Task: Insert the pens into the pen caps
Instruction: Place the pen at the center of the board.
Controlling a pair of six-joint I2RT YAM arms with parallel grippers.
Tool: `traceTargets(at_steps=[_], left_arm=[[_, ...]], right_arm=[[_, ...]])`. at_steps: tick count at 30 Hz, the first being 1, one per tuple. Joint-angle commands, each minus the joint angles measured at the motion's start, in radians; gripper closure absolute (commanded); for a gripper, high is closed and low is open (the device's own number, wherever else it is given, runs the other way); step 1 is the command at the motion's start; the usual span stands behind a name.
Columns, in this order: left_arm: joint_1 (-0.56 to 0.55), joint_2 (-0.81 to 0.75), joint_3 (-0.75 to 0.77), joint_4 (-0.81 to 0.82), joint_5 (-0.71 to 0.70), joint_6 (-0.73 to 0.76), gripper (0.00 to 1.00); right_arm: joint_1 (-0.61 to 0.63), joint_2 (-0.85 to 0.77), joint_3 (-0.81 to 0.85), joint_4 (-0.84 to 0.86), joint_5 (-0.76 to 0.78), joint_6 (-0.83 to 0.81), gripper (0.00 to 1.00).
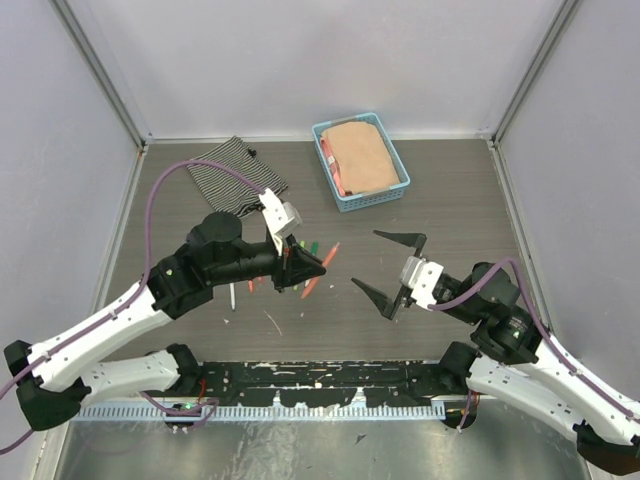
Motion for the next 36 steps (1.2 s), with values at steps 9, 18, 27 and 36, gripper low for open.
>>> traceTargets(at_steps=[9,18,27,36], left_arm=[[-0.003,0.108,0.050,-0.037,-0.059,-0.008,1.00],[-0.002,0.320,0.127,-0.117,-0.281,-0.148,1.00],[-0.003,0.605,0.241,-0.178,-0.458,-0.324,1.00],[-0.003,0.786,0.312,-0.252,-0.655,-0.406,1.00]], right_arm=[[0.006,0.080,0.066,0.008,-0.060,-0.020,0.01],[0.006,0.152,0.232,-0.240,0.361,0.271,0.01],[0.006,0.081,0.259,-0.321,0.633,0.627,0.01],[0.005,0.071,0.237,-0.306,0.611,0.660,0.01]])
